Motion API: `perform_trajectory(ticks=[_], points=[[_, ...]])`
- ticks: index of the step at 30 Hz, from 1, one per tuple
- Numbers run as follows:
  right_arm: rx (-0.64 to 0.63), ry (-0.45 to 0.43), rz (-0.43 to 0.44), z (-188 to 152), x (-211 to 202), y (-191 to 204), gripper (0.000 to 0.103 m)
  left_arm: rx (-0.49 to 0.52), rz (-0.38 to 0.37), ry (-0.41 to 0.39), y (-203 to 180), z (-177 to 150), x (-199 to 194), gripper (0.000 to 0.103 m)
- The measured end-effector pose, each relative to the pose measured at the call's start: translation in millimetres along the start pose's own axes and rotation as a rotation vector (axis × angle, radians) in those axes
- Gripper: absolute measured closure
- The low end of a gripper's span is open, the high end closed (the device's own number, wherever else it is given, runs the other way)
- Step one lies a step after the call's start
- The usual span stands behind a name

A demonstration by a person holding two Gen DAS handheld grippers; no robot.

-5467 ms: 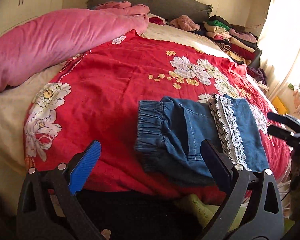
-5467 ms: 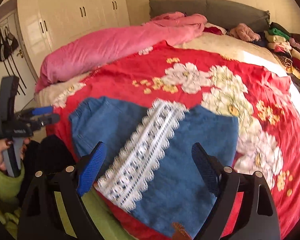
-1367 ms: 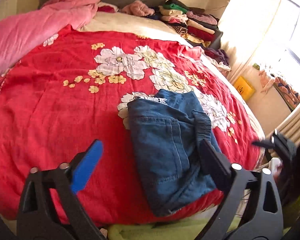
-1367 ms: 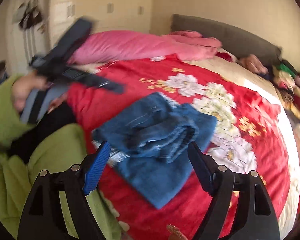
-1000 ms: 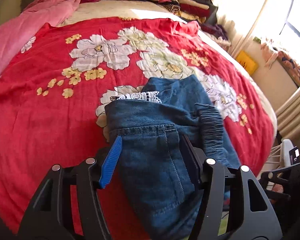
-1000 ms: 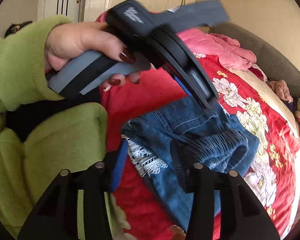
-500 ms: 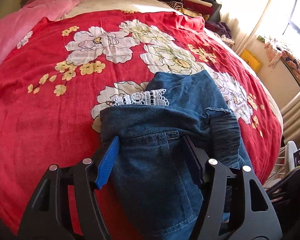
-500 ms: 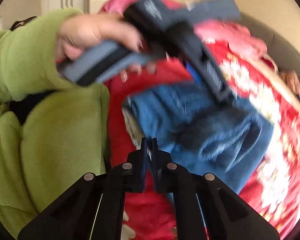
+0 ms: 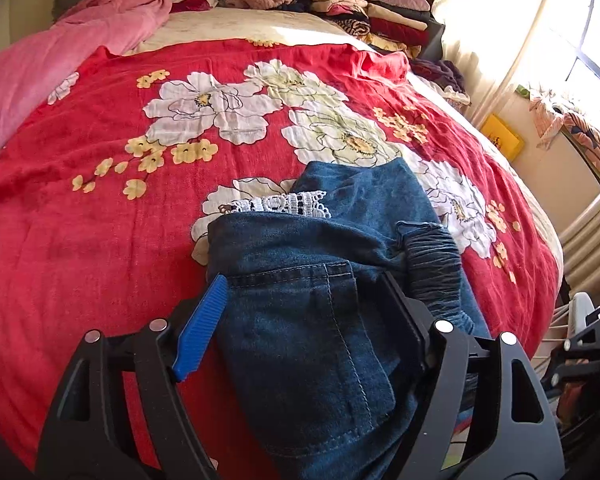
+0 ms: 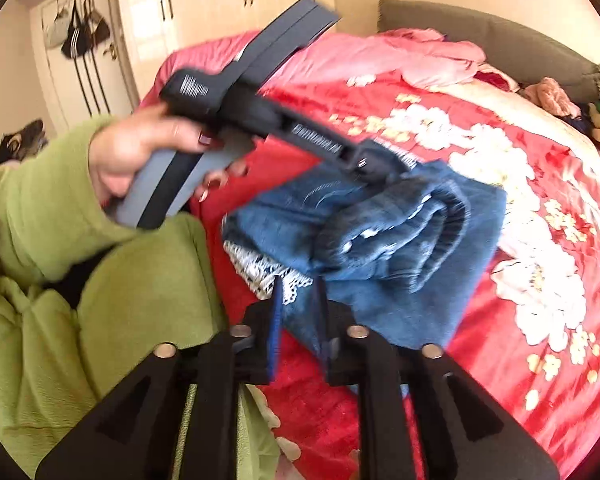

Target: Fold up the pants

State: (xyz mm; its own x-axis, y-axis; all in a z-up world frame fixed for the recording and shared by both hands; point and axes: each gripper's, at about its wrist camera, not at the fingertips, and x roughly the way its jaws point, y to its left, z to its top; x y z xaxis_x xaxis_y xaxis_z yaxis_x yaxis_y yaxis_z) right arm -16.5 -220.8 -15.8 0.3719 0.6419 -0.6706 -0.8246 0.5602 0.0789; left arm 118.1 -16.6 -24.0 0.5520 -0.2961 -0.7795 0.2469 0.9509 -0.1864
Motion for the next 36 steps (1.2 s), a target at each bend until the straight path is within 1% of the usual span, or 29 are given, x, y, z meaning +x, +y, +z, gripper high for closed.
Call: perform_trajectory(ticks=[1, 3, 8, 10, 11, 13, 18, 19, 20, 21, 22, 24, 28, 32, 36], points=[[0.005, -0.012, -0.006, 0.0, -6.5, -0.5, 0.073, 0.000, 0.000, -0.006, -1.1, 0.1, -2.4, 0.033], [0.020, -0.039, -0.021, 2.5, -16.0, -6.9, 0.070, 0.005, 0.009, -0.020, -4.0, 0.8, -8.5, 0.031], [0.083, -0.110, -0.055, 9.9, -35.8, -15.7, 0.069, 0.003, 0.035, -0.056, -8.1, 2.3, -25.4, 0.025], [0.099, -0.141, -0.079, 10.7, -47.2, -18.7, 0.043, 0.002, 0.038, -0.069, -9.4, 2.5, -32.5, 0.024], [0.104, -0.153, -0.086, 12.0, -49.6, -21.5, 0.042, 0.002, 0.041, -0.076, -10.1, 3.0, -36.1, 0.023], [0.111, -0.174, -0.101, 13.5, -57.6, -23.7, 0.041, 0.003, 0.045, -0.090, -11.9, 3.5, -43.3, 0.022], [0.124, -0.215, -0.155, 18.5, -71.6, -25.3, 0.038, 0.025, 0.054, -0.140, -22.7, -0.1, -63.0, 0.014], [0.131, -0.222, -0.169, 19.8, -73.0, -26.7, 0.034, 0.034, 0.063, -0.146, -25.2, -0.8, -65.8, 0.011], [0.138, -0.232, -0.175, 20.9, -74.4, -28.1, 0.034, 0.046, 0.078, -0.157, -28.9, -1.8, -69.7, 0.011], [0.145, -0.241, -0.180, 21.7, -76.4, -28.9, 0.033, 0.053, 0.083, -0.163, -30.3, -2.3, -72.1, 0.010], [0.155, -0.250, -0.188, 23.1, -78.4, -30.6, 0.029, 0.061, 0.086, -0.169, -31.9, -3.0, -74.9, 0.010], [0.170, -0.261, -0.199, 25.7, -81.6, -33.8, 0.026, 0.069, 0.098, -0.177, -33.4, -4.2, -78.4, 0.010], [0.186, -0.268, -0.235, 30.9, -86.4, -36.9, 0.018, 0.080, 0.116, -0.183, -34.4, -6.4, -80.6, 0.010], [0.212, -0.256, -0.259, 32.9, -83.8, -42.8, 0.017, 0.092, 0.132, -0.182, -35.6, -8.8, -78.4, 0.010], [0.254, -0.200, -0.282, 31.4, -68.6, -53.9, 0.017, 0.098, 0.144, -0.169, -33.0, -11.0, -69.9, 0.010]])
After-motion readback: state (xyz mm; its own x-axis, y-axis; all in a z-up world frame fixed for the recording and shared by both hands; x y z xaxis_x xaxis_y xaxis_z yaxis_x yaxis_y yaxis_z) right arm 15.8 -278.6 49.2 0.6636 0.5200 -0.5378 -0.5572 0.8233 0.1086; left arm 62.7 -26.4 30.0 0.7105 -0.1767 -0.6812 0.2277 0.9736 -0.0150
